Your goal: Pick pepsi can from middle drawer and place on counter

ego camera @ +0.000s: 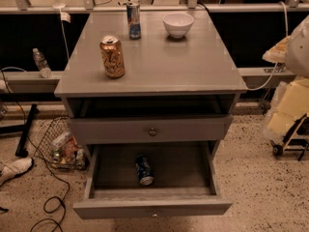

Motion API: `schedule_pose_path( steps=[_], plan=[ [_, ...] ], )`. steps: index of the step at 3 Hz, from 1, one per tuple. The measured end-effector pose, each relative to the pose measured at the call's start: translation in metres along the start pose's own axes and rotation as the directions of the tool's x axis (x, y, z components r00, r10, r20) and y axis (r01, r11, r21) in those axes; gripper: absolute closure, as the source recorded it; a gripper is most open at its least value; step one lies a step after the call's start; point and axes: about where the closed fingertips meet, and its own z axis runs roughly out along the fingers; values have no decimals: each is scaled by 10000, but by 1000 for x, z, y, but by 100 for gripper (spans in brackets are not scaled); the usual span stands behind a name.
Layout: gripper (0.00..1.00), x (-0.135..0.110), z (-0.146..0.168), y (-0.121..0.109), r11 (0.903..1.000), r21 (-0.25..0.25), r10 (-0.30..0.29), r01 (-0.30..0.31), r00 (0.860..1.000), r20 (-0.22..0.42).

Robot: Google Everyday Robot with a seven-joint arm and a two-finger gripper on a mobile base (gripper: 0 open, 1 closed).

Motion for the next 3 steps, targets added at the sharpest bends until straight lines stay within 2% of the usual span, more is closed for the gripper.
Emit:
schedule_pose_path(
  steps=[1,2,3],
  plan=[
    [0,-1,33,24,9970,-672,416,-373,9971,641],
    [0,-2,80,48,9884,-1348,857,-705,9901,1108],
    [0,-6,120,67,9789,-1813,1206,-942,9826,1409]
  ],
)
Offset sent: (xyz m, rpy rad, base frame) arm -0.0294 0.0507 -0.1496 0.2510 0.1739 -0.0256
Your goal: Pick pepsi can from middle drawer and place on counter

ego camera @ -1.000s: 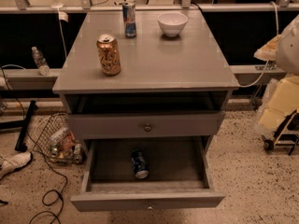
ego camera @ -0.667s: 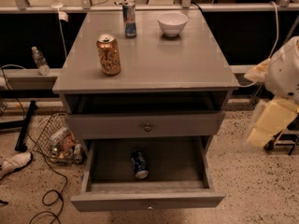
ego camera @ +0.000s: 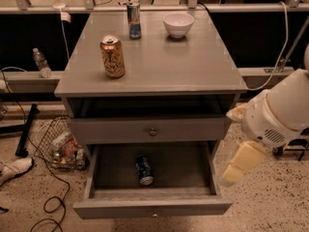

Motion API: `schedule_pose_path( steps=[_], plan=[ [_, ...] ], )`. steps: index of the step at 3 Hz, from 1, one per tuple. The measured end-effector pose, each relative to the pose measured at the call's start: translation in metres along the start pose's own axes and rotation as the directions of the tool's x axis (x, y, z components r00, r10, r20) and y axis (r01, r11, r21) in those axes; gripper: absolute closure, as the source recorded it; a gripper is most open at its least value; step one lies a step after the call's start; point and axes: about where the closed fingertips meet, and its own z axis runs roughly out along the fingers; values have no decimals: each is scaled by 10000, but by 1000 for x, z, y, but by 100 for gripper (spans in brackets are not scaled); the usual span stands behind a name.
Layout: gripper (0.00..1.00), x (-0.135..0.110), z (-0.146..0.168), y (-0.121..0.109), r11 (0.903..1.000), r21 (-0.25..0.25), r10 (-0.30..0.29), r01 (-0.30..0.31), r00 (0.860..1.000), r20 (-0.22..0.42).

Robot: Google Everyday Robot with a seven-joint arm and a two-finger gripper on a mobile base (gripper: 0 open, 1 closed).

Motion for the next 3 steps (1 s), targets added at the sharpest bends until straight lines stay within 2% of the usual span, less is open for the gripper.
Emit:
schedule_pose_path(
  steps=[1,2,3],
  plan=[
    [0,-2,48,6,9991,-98,412,-410,9989,224],
    [0,-2,48,6,9991,-98,412,-410,9989,224],
    [0,6,73,-4,9974,26,722,-722,9972,-215]
  ],
)
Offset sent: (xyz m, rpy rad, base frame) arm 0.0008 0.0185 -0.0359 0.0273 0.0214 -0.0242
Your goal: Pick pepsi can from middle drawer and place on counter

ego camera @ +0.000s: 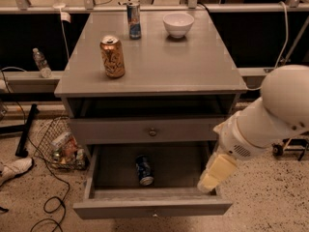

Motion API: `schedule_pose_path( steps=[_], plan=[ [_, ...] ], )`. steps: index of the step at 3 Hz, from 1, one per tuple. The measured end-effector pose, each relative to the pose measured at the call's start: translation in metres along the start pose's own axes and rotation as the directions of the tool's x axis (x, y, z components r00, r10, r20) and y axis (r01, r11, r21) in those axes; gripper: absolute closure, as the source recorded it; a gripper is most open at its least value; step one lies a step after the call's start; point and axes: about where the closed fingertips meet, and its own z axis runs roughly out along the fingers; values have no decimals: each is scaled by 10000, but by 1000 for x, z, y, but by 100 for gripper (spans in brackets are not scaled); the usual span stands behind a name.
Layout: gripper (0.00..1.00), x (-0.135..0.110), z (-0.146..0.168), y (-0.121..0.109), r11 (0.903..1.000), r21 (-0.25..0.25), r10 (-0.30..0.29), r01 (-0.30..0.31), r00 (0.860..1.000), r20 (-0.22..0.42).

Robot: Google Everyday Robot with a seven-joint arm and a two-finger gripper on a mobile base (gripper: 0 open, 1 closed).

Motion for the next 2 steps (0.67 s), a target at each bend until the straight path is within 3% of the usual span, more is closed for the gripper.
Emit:
schedule_pose_path(
  steps=[2],
  plan=[
    [0,24,92,-33,9945,60,1042,-1041,9940,-320]
  ],
)
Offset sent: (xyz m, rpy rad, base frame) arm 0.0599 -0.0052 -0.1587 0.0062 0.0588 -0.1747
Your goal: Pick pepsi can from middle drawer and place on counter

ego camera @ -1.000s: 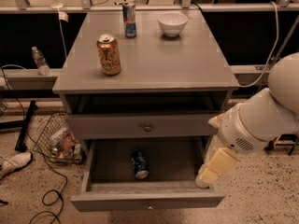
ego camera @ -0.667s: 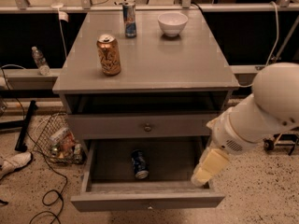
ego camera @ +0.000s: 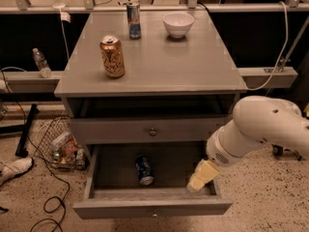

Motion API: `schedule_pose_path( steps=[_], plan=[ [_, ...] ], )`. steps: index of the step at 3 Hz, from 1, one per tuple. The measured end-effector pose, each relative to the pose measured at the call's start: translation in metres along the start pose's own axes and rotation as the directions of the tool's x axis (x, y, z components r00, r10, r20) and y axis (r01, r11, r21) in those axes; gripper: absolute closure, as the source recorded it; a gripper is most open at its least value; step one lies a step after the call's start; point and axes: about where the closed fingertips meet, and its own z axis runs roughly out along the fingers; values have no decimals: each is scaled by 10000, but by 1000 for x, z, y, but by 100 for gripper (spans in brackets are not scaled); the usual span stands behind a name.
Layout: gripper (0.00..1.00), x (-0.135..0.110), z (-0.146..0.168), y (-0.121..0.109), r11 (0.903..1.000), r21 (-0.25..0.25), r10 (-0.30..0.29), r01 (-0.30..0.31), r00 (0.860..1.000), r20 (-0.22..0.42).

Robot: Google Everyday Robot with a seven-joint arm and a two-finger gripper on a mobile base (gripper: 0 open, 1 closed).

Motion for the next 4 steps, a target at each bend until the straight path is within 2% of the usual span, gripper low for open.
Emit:
schedule_pose_path(
  steps=[1,3,4],
  plan=[
    [0,11,40,-15,9990,12,453,-453,9984,324],
    [0,11,124,-33,9921,-186,1254,-1241,9866,1048],
    [0,11,124,-33,9921,-186,1254,-1241,9866,1048]
  ],
)
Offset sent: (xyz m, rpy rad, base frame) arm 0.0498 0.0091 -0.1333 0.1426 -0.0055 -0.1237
